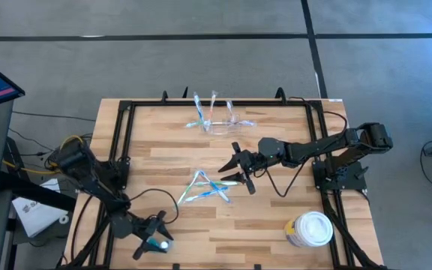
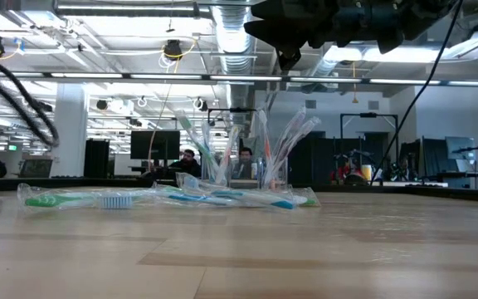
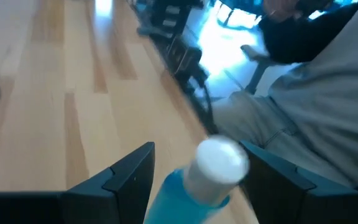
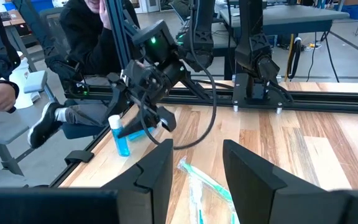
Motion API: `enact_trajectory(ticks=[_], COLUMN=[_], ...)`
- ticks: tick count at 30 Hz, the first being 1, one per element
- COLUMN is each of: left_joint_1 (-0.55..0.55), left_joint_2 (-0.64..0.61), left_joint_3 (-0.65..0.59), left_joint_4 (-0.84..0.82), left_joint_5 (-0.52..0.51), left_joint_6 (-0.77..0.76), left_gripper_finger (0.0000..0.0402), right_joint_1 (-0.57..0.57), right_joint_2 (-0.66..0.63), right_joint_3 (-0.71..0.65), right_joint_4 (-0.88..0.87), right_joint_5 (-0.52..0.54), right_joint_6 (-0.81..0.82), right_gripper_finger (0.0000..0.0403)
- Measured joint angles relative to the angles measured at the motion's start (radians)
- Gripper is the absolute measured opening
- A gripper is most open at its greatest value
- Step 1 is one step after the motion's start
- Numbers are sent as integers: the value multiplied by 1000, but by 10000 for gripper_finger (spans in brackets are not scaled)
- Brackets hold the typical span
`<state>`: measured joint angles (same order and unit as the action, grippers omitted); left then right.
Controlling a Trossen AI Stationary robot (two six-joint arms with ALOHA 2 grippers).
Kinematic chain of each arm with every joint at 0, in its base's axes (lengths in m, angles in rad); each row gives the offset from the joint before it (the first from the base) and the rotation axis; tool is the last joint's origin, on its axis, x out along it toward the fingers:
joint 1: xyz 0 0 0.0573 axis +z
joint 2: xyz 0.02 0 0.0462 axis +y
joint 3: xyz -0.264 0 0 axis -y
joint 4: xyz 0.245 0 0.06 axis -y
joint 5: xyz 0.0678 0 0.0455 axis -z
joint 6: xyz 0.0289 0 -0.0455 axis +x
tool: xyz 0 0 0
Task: Pick & Place toothbrushing station
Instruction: Put the blue mouthwash into the transparent organizer
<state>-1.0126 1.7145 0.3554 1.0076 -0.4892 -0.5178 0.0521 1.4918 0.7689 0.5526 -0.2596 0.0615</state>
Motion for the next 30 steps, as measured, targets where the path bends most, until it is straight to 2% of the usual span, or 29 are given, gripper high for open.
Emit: enact_trajectory(ticks=[15,23,30], left_joint_1=[1,1,1], left_joint_2=[205,230,230], left_joint_3=[76,79,78], left_joint_4=[4,13,7], left_joint_5=[-18,-66,-70], left_joint_6=[-71,-93,-93], left_gripper_finger=[223,223,223], right_joint_1=[0,0,1], right_joint_2=[0,0,0], right_joint_3=[0,0,0], right_joint_4=[1,1,1], right_joint_5=[0,0,0], right_joint_6=[15,18,18], right_gripper_finger=[131,131,131])
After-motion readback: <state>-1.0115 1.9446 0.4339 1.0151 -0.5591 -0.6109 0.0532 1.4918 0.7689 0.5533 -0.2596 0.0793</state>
